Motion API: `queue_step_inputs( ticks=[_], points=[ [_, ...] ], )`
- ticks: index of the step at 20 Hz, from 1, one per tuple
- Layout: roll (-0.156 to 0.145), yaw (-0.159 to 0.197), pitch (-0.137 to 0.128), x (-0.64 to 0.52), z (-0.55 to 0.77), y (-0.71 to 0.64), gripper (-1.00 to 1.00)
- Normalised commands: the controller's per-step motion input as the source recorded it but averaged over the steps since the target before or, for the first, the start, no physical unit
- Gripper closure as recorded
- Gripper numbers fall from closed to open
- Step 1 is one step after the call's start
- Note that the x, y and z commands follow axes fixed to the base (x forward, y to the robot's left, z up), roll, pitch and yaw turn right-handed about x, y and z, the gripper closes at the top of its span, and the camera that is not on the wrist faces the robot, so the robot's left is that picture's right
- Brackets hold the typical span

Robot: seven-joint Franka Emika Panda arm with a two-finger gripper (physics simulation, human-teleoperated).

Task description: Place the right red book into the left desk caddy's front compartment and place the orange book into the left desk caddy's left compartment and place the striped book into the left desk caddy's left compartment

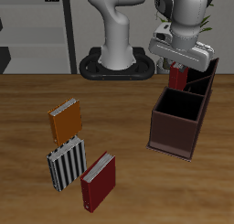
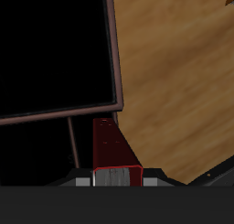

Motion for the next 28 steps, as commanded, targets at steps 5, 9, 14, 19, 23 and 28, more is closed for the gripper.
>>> queue_step_inputs(
  ticks=[5, 9, 14, 19, 23, 28],
  points=[
    [0.047, 0.000, 0.014, 0.04, -0.08, 0.15, 1.00],
    [0.003, -0.018, 0.025, 0.06, -0.13, 0.09, 1.00],
    [0.014, -0.012, 0.029, 0.09, -0.15, 0.03, 1.00],
    [0.057, -0.040, 0.049, 0.09, -0.23, 0.04, 1.00],
    [0.013, 0.001, 0.032, 0.01, -0.09, -0.02, -1.00],
    [-0.009, 0.003, -0.006, -0.04, 0.05, -0.01, -1.00]
  ],
)
